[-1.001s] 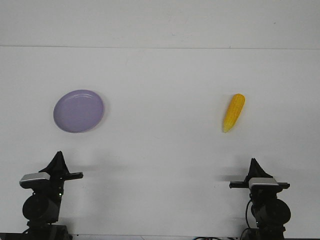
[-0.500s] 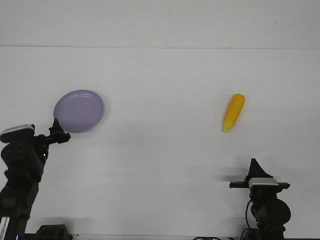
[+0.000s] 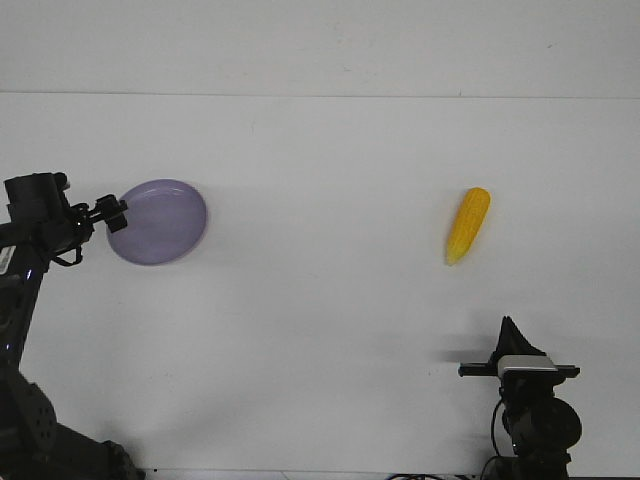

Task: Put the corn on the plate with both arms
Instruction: 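Grip the rim of the lavender plate with the left gripper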

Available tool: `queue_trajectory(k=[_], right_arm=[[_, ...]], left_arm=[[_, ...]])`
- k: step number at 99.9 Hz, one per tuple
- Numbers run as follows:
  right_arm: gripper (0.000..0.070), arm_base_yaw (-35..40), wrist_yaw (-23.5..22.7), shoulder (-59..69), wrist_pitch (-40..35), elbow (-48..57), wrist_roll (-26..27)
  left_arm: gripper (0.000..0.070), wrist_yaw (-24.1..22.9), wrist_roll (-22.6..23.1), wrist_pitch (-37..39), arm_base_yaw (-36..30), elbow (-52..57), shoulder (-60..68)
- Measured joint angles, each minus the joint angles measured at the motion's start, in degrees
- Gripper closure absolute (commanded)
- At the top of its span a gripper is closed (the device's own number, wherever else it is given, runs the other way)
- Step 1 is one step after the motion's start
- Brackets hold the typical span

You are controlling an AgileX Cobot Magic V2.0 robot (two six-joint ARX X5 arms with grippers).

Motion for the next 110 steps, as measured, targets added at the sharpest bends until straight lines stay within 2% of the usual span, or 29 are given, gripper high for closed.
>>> queue_trajectory(k=[8, 44, 54, 65, 72, 82, 91, 110], right_arm=[[0.0684, 0.0, 0.0, 0.0, 0.0, 0.0, 0.0], [0.0684, 0.0, 0.0, 0.0, 0.0, 0.0, 0.0], [0.0684, 0.0, 0.0, 0.0, 0.0, 0.0, 0.0], [0.0684, 0.0, 0.0, 0.0, 0.0, 0.0, 0.0], [0.0684, 0.0, 0.0, 0.0, 0.0, 0.0, 0.0], [0.0684, 0.0, 0.0, 0.0, 0.0, 0.0, 0.0], [0.0684, 0.0, 0.0, 0.0, 0.0, 0.0, 0.0], [0.0684, 0.0, 0.0, 0.0, 0.0, 0.0, 0.0]], left_arm=[[0.0322, 0.07, 0.28, -0.24, 0.0, 0.0, 3.48], [0.0326, 0.24, 0.42, 2.67, -0.04, 0.0, 8.94], [0.0375, 0.24, 0.42, 3.02, -0.04, 0.0, 9.6], [0.0384, 0.24, 0.44, 3.61, -0.04, 0.0, 10.1], [0.0456, 0.24, 0.44, 3.72, -0.04, 0.0, 10.6], [0.0521, 0.24, 0.44, 3.45, -0.04, 0.0, 11.28], [0.0696, 0.2, 0.46, 3.43, -0.04, 0.0, 11.43], [0.0691, 0.48, 0.68, 4.24, -0.2, 0.0, 11.21]])
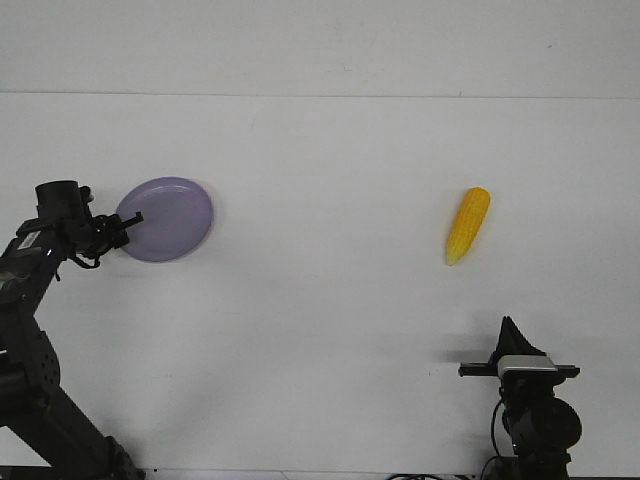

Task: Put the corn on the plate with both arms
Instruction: 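Grip the rim of the lavender plate with the left gripper, then drag the plate with the left gripper toward the table center, nearer the robot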

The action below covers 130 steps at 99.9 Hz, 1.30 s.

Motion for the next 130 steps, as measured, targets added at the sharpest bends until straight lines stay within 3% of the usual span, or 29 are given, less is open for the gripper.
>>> queue_trajectory(k=[13, 43, 67, 88, 104, 130], right_arm=[[0.0684, 0.0, 0.0, 0.0, 0.0, 0.0, 0.0], [0.0684, 0.0, 0.0, 0.0, 0.0, 0.0, 0.0], [0.0684, 0.0, 0.0, 0.0, 0.0, 0.0, 0.0], [0.0684, 0.0, 0.0, 0.0, 0.0, 0.0, 0.0], [0.0684, 0.0, 0.0, 0.0, 0.0, 0.0, 0.0], [0.0684, 0.0, 0.0, 0.0, 0.0, 0.0, 0.0]], left_arm=[[0.0692, 0.74, 0.37, -0.07, -0.26, 0.0, -1.6], [0.0692, 14.38, 0.52, -5.22, -1.46, 0.0, -17.57], [0.0692, 15.61, 0.04, -6.8, -13.53, -5.68, -36.65], [0.0692, 14.75, -4.07, -1.86, -29.33, -22.12, -44.28], [0.0692, 9.4, -9.68, 5.92, -40.68, -32.94, -43.1], [0.0692, 1.36, -12.72, 12.66, -48.92, -36.24, -35.91]])
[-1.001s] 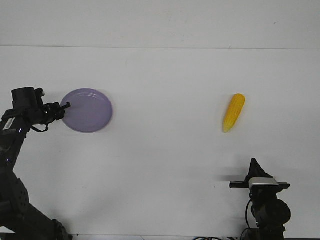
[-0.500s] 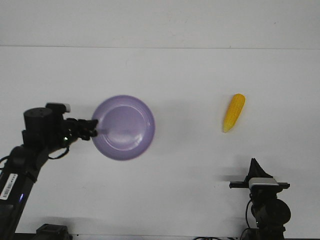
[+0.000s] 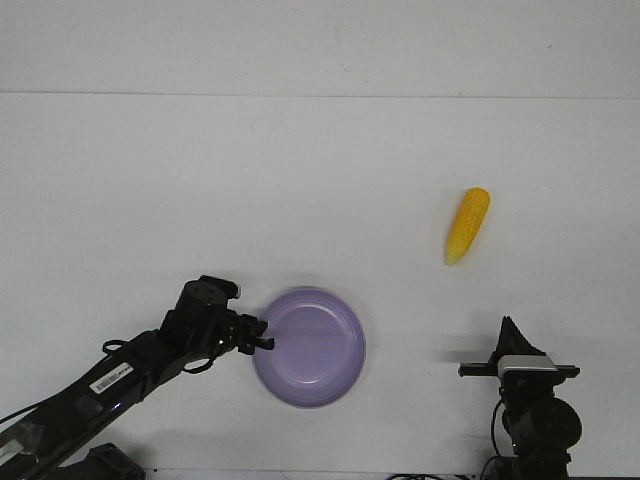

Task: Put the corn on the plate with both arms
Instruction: 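Drag the plate with the left gripper toward the table center, nearer the robot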

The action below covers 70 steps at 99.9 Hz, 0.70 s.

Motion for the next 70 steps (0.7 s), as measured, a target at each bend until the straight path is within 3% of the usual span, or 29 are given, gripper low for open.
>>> queue_trajectory(k=[33, 37, 47, 51, 70], right_arm=[[0.0684, 0.0, 0.0, 0.0, 0.0, 0.0, 0.0], [0.0684, 0.0, 0.0, 0.0, 0.0, 0.0, 0.0], [0.0684, 0.0, 0.0, 0.0, 0.02, 0.0, 0.0], [0.0684, 0.0, 0.0, 0.0, 0.0, 0.0, 0.0], [0.0684, 0.0, 0.0, 0.0, 0.0, 0.0, 0.0]], left_arm=[[0.0667, -2.6, -0.26, 4.28, -1.14, 0.0, 7.34], [0.0591, -2.62, -0.26, 4.72, -1.14, 0.0, 7.91], [0.0245, -3.04, -0.28, 5.22, -1.14, 0.0, 8.68], [0.0157, -2.97, -0.28, 5.95, -1.11, 0.02, 8.68], [0.0156, -2.97, 0.0, 8.11, -0.87, 0.07, 8.44]])
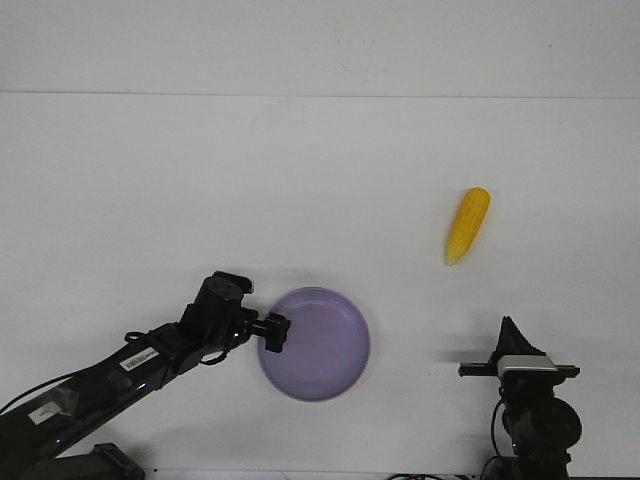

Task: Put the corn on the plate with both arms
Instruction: 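Drag the plate with the left gripper toward the table center, nearer the robot, then release the plate and pull the left gripper back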

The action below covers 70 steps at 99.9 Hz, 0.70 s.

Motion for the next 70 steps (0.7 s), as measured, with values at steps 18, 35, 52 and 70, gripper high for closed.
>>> queue_trajectory(k=[18, 35, 52, 70], right_arm=[[0.0684, 0.0, 0.0, 0.0, 0.0, 0.0, 0.0], [0.0684, 0.0, -0.07, 0.0, 0.33, 0.0, 0.07], [0.0684, 0.0, -4.44, 0.0, 0.35, 0.0, 8.0], [0.0696, 0.02, -6.29, 0.0, 3.85, 0.02, 17.2]], left_arm=[[0.0156, -0.26, 1.44, -0.22, 1.68, -0.04, -7.48], [0.0157, -4.28, 3.93, -3.32, 2.25, -0.04, -24.72], [0.0157, -7.34, 6.05, -9.94, 2.25, -0.46, -42.21], [0.0161, -10.49, 6.64, -17.75, 2.25, -5.64, -54.01]])
